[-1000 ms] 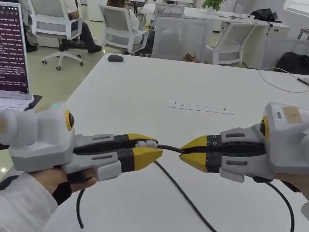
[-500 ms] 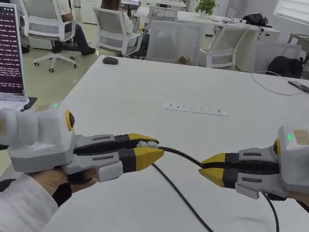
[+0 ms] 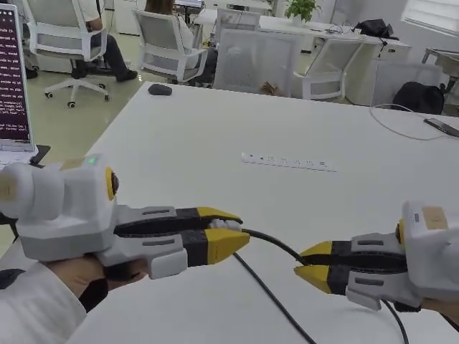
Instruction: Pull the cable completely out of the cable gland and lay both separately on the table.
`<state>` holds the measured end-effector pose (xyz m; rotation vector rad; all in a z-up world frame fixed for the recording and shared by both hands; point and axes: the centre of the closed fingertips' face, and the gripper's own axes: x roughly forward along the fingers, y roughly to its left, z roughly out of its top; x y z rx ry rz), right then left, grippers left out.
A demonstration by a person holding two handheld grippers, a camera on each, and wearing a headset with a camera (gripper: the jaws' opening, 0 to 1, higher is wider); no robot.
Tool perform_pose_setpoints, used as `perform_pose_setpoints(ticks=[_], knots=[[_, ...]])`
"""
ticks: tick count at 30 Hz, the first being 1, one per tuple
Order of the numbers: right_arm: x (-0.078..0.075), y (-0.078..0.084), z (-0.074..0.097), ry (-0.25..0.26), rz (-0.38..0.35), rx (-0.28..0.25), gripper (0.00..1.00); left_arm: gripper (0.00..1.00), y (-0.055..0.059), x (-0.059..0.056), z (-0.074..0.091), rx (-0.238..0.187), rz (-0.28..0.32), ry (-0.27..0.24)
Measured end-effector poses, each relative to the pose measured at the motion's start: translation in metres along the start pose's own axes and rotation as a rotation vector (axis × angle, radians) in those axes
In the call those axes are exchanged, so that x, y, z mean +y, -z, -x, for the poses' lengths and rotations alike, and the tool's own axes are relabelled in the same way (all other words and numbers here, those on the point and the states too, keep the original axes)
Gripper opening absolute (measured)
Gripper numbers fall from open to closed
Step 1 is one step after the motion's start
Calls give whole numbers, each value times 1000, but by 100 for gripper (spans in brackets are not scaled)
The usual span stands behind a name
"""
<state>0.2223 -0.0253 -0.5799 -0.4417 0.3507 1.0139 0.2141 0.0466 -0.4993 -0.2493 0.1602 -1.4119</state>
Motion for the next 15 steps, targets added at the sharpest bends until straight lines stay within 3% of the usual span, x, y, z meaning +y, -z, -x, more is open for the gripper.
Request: perform_pose_setpoints(ticks=[2, 5, 9, 15], knots=[[-2, -2, 2, 3, 52, 20, 13, 17, -1, 0, 0, -4, 2, 1], [-4, -9, 3, 4, 67, 25, 16, 17, -1, 2, 1, -9, 0, -7], [-3, -31, 2, -6, 78, -40, 16, 17, 2, 2, -1, 9, -8, -11], [15, -53, -3, -70, 155, -61, 16, 17, 8, -2, -3, 38, -24, 1]])
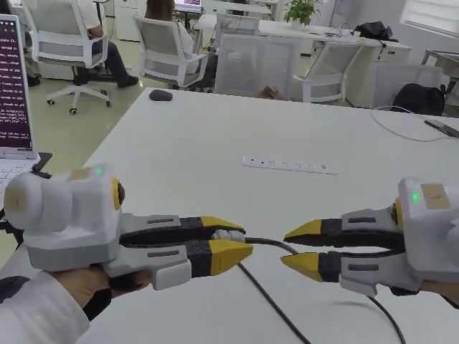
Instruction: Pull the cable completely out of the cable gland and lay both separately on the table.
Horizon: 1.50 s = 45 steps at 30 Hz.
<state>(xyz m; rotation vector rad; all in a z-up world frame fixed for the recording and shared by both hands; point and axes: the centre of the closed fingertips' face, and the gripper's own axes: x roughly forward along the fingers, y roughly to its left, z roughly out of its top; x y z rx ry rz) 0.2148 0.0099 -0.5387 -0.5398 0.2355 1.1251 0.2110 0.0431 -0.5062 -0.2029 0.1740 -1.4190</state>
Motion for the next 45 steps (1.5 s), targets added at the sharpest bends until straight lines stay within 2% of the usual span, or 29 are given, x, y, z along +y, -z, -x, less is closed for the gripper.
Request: perform_pose_setpoints(ticks=[4, 7, 9, 13, 17, 22, 30, 37, 45], knots=[[8, -12, -7, -27, 40, -15, 18, 17, 0, -1, 0, 1, 0, 6], [8, -17, -12, -31, 48, -25, 12, 17, 1, -4, -2, 7, -1, 18], [8, -19, -15, -31, 58, -31, 7, 17, 3, -6, -3, 15, 0, 27], [8, -18, -16, -27, 68, -31, 7, 17, 3, -4, -2, 12, 6, 23], [6, -19, -14, -22, 51, -55, 7, 17, 2, -4, -2, 4, 10, 22], [2, -12, -13, -19, 47, -40, 6, 17, 0, -1, -1, -3, 16, 12], [-11, 1, -6, 22, 15, -33, 7, 17, -4, 6, 3, -30, 34, -16], [-15, 12, -1, 30, -7, -10, 7, 17, -2, 7, 2, -19, 35, -12], [-17, 20, 3, 48, -48, -10, 7, 17, -3, 10, 3, -20, 44, -23]])
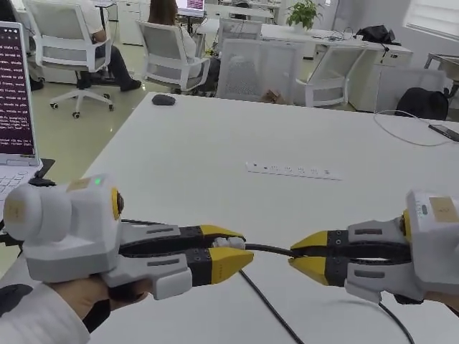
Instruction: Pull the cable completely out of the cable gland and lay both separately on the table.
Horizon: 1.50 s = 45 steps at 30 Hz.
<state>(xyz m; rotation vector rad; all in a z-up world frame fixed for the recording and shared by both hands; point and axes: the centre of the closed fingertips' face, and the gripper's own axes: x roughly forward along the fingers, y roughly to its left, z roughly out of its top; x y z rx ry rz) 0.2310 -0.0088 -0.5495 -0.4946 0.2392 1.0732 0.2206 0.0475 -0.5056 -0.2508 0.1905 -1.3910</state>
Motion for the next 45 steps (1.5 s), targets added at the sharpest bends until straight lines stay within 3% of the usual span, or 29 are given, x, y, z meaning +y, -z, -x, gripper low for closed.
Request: perform_pose_setpoints(ticks=[5, 12, 19, 23, 27, 31, 35, 37, 39, 45], knots=[[-2, 8, 3, 19, -33, 7, 7, 17, -1, 2, 1, -4, 5, -9], [4, 17, 0, 13, -85, 16, 7, 17, 4, -2, -2, 30, -27, -7], [13, 22, -2, -14, -71, 61, 8, 17, 6, -8, -4, 40, -41, 27], [13, 15, -3, -23, -79, 57, 20, 17, 3, -11, -4, 26, -40, 39], [15, -1, -5, -31, -26, 32, 21, 17, 4, -12, -4, 30, -46, 41], [19, -37, -11, -50, -31, -91, 22, 17, 6, -14, -5, 39, -52, 46], [30, -57, -15, -105, -78, -165, 18, 17, 6, -14, -5, 40, -49, 49], [29, -57, -17, -111, -112, -151, 15, 17, 4, -13, -5, 28, -47, 46], [28, -51, -20, -105, -81, -122, 10, 17, 1, -13, -3, 12, -38, 45], [28, -55, -18, -109, -87, -132, 9, 17, 0, -13, -3, 1, -39, 40]])
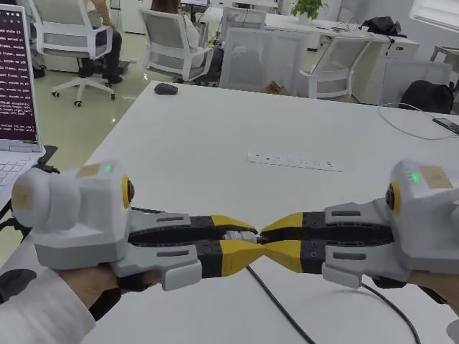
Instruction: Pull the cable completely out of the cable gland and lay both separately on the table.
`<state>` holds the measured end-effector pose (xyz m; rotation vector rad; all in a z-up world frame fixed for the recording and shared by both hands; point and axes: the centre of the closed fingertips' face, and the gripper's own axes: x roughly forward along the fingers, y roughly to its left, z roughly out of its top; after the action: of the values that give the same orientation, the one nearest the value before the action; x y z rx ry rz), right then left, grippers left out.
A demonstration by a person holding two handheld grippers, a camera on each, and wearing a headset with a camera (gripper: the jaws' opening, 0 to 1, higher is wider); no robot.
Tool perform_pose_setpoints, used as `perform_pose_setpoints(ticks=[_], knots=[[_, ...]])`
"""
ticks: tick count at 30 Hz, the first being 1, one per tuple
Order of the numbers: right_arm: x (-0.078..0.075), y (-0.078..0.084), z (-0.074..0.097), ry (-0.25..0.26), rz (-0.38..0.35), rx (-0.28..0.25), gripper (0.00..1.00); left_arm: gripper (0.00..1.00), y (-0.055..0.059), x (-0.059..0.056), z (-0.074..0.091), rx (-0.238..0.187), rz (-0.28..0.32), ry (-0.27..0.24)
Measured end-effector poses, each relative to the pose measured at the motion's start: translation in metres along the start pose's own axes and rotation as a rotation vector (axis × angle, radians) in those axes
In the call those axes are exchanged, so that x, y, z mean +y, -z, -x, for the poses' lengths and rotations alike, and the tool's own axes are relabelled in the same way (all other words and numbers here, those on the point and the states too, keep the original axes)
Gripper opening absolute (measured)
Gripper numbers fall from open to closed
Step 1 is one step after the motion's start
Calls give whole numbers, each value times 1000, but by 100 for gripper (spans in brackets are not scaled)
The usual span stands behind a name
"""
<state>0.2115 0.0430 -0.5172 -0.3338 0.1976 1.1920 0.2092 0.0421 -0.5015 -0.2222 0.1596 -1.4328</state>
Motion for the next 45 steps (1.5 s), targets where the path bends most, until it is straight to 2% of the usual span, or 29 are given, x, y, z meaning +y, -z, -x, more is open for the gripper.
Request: perform_pose_setpoints(ticks=[10, 17, 28, 35, 38, 41, 45], knots=[[1, -5, -2, 2, -13, -32, 6, 17, -8, 4, 5, -38, 12, -22], [-11, -3, 13, 47, -24, -46, 6, 17, -17, 8, 10, -87, 12, -39], [-23, 16, 33, 111, -60, -37, 6, 17, -18, 12, 10, -90, 4, -59], [-23, 28, 40, 134, -90, -28, 6, 17, -17, 16, 11, -74, -18, -74], [-26, 32, 47, 160, -106, -28, 6, 17, -17, 18, 12, -78, -17, -84], [-25, 31, 50, 166, -115, -40, 6, 17, -18, 18, 13, -82, -17, -83], [-20, 36, 47, 154, -101, -9, 6, 17, -16, 16, 11, -72, -20, -70]])
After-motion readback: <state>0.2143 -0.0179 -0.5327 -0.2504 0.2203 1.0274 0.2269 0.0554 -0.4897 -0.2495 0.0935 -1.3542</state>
